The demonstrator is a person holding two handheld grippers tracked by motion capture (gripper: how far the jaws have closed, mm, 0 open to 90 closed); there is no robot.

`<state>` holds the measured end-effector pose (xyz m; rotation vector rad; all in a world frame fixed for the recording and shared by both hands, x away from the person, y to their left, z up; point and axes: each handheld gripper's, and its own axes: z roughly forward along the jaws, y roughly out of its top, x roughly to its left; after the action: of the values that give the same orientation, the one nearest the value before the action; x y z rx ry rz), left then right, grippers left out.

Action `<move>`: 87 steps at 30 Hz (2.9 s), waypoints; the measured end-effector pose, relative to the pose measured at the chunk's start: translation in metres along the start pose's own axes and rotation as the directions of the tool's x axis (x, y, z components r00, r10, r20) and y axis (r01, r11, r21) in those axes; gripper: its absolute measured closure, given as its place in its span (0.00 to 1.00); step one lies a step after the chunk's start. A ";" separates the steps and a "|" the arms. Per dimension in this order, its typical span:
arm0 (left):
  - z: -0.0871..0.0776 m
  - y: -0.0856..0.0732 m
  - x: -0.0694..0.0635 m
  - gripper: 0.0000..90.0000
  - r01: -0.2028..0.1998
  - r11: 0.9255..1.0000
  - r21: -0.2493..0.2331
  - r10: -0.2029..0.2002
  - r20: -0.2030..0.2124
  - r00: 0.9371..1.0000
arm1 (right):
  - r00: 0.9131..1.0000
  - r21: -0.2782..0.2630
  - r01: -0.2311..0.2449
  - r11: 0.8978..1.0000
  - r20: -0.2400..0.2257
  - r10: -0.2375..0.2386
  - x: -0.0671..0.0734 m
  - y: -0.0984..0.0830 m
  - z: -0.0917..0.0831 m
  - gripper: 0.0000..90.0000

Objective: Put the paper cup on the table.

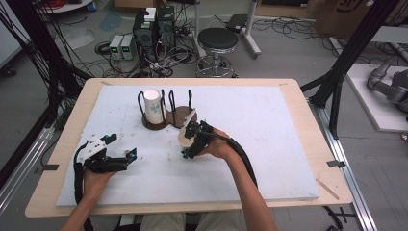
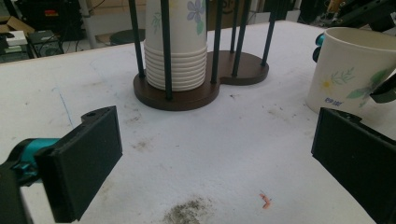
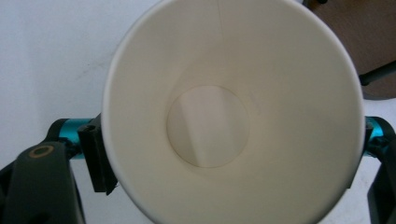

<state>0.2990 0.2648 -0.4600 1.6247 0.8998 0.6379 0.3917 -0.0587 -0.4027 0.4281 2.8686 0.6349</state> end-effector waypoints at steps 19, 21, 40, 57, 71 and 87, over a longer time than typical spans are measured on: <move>0.000 0.000 0.000 0.02 -0.001 1.000 0.001 0.001 -0.002 1.000 | 0.998 -0.091 -0.071 0.993 -0.007 0.070 -0.006 -0.036 -0.015 0.19; 0.000 0.000 0.000 0.02 0.000 1.000 0.001 0.000 -0.001 1.000 | 0.997 -0.098 -0.074 0.992 -0.002 0.075 -0.006 -0.040 -0.017 0.19; 0.000 0.000 0.000 0.02 0.003 1.000 0.002 -0.003 -0.006 1.000 | 0.979 -0.267 -0.171 0.948 0.058 0.193 -0.003 -0.088 -0.044 0.19; 0.000 0.000 0.000 0.02 0.003 1.000 0.000 -0.003 -0.013 1.000 | 0.902 -0.481 -0.284 0.829 0.160 0.401 0.006 -0.148 -0.052 0.19; -0.001 -0.001 0.000 0.02 0.014 1.000 -0.016 -0.014 -0.017 1.000 | 0.837 -0.610 -0.320 0.725 0.177 0.518 0.010 -0.182 -0.054 0.19; -0.002 -0.001 0.001 0.02 0.011 1.000 -0.021 -0.011 -0.010 1.000 | 0.791 -0.669 -0.309 0.676 0.214 0.573 0.011 -0.204 -0.058 0.19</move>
<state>0.2974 0.2668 -0.4605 1.5975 0.9061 0.6462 0.3191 -0.2549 -0.4407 1.0321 1.9858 1.3123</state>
